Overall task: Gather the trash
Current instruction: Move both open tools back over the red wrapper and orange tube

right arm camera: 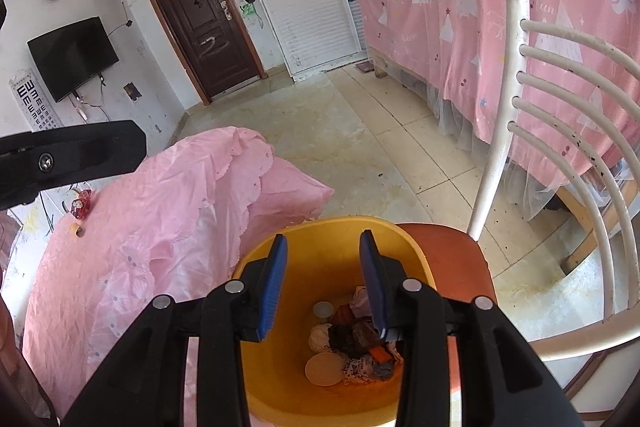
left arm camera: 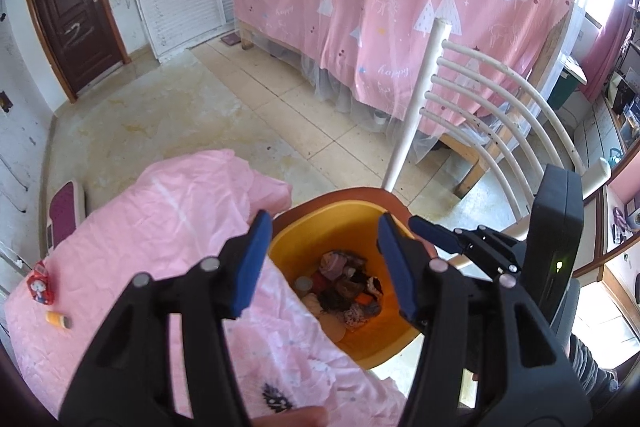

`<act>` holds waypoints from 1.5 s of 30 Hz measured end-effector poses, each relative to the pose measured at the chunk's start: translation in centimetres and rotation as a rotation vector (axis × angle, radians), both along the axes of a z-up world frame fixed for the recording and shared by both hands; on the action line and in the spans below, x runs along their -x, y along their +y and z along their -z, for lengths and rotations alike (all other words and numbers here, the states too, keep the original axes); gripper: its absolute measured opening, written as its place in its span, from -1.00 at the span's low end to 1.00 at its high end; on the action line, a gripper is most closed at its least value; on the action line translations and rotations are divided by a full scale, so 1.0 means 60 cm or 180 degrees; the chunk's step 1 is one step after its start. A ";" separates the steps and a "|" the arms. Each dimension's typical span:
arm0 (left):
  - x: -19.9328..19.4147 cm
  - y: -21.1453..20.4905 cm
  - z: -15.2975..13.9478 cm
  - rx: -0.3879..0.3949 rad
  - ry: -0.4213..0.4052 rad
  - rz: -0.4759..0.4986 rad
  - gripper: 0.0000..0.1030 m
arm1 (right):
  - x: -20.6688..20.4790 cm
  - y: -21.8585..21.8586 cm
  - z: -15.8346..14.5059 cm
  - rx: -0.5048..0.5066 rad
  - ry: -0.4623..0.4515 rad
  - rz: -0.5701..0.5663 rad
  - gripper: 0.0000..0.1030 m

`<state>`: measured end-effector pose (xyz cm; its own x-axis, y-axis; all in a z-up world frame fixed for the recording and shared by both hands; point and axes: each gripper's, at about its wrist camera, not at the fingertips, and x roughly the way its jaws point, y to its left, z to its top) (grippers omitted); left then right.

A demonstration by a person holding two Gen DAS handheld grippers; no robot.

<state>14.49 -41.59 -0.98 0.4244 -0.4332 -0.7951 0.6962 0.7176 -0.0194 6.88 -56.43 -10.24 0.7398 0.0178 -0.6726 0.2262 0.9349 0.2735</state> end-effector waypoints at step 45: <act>-0.148 0.452 -0.029 0.0170 -0.0093 -0.1160 0.09 | -0.145 0.405 -0.140 0.0731 -0.0143 -0.0942 0.09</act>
<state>23.39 -14.46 0.78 0.5806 -0.2899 -0.7608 0.3958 0.9171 -0.0475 15.57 -32.15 -1.86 0.7541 0.0877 -0.6509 -0.0705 0.9961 0.0525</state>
